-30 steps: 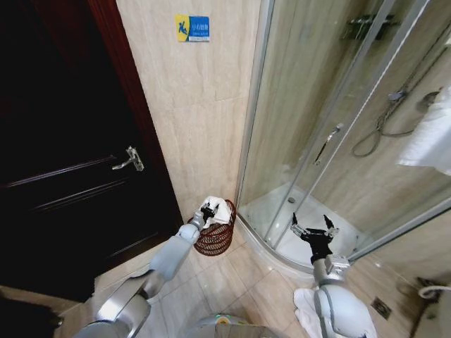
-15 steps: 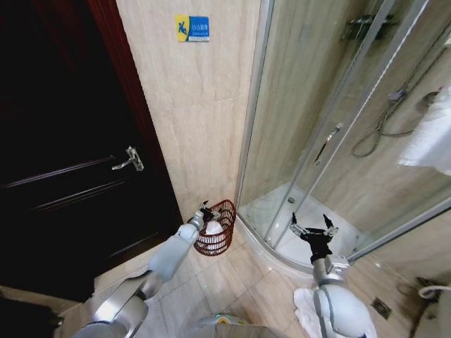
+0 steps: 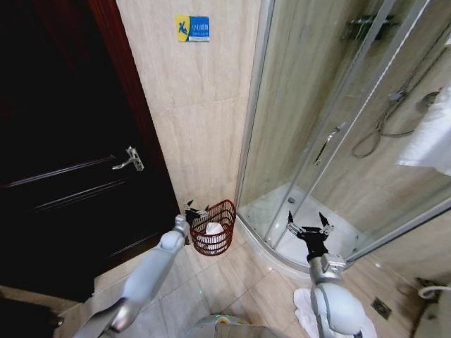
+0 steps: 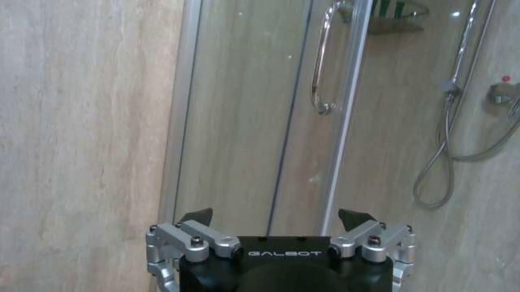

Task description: Discard the used towel into the hamper.

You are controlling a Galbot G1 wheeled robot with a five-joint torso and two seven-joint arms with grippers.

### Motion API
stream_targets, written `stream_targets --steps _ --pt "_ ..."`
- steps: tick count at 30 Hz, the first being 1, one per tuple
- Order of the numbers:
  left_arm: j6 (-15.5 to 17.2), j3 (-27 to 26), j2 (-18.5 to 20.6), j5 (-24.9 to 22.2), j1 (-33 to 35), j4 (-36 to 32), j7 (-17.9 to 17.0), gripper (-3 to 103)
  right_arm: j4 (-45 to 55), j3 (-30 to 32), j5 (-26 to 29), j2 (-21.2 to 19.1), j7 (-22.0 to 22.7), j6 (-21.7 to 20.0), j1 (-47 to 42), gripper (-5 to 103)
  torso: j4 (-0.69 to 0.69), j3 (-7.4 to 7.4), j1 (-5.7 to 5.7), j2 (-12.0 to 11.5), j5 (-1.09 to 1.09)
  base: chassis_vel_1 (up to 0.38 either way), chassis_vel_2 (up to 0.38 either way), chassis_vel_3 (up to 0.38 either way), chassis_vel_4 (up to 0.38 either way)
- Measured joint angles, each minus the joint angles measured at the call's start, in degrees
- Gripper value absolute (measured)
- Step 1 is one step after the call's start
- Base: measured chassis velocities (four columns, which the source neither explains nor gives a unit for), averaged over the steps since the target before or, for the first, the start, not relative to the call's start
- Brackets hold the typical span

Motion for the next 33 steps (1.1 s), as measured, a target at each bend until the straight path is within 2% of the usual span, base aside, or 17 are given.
stream_targets --steps 1,3,9,12,15,21,23,28,29,33 --pt "0.0 0.0 0.0 0.0 0.0 0.0 0.0 100 0.0 0.0 0.0 0.0 0.0 0.0 0.0 100 0.00 0.00 0.00 0.0 0.00 0.000 0.000 0.000 0.000" --pt "-0.1 -3.5 1.9 -1.2 3.1 -4.1 0.1 100 -0.3 0.0 0.1 0.0 -0.2 0.4 -0.2 100 0.00 0.00 0.00 0.0 0.00 0.000 0.000 0.000 0.000" --pt "-0.4 -9.4 2.5 -3.7 6.6 -9.5 -0.6 100 -0.3 -0.1 0.2 0.0 -0.4 0.4 0.2 100 0.00 0.00 0.00 0.0 0.00 0.000 0.000 0.000 0.000" --pt "0.3 -11.2 2.9 -5.4 8.3 -12.7 -1.7 100 -0.3 -0.2 0.3 0.0 -0.5 0.4 0.2 100 0.00 0.00 0.00 0.0 0.02 0.000 0.000 0.000 0.000" --pt "1.6 -14.7 4.0 -7.9 12.8 -19.8 -3.6 100 0.2 0.1 0.6 0.0 -0.9 0.6 -0.2 100 0.00 0.00 0.00 0.0 0.01 0.000 0.000 0.000 0.000" --pt "2.8 -18.5 4.9 -9.8 18.0 -26.0 -3.8 100 0.7 0.6 1.3 0.0 -1.2 1.0 -1.0 100 -0.01 0.00 0.00 0.0 0.01 0.000 0.000 0.000 0.000" --pt "3.4 -21.4 4.8 -10.6 20.9 -29.5 -3.7 100 1.0 0.7 1.4 0.0 -1.5 1.2 -1.5 100 0.00 0.00 0.00 0.0 0.03 0.000 0.000 0.000 0.000" --pt "4.3 -27.8 2.5 -11.3 25.9 -34.2 -1.9 100 1.8 0.9 1.8 0.0 -2.1 1.2 -2.1 100 0.00 0.00 0.00 0.0 0.03 0.000 0.000 0.000 0.000" --pt "4.3 -27.8 2.5 -11.3 25.9 -34.2 -1.9 100 1.8 0.9 1.8 0.0 -2.1 1.2 -2.1 100 0.00 0.00 0.00 0.0 0.03 0.000 0.000 0.000 0.000" --pt "4.4 -31.6 0.4 -12.0 29.1 -36.2 1.2 100 3.8 1.0 2.6 -0.1 -3.2 0.9 -3.4 100 0.00 0.00 0.00 0.0 0.02 0.000 0.000 0.000 0.000"
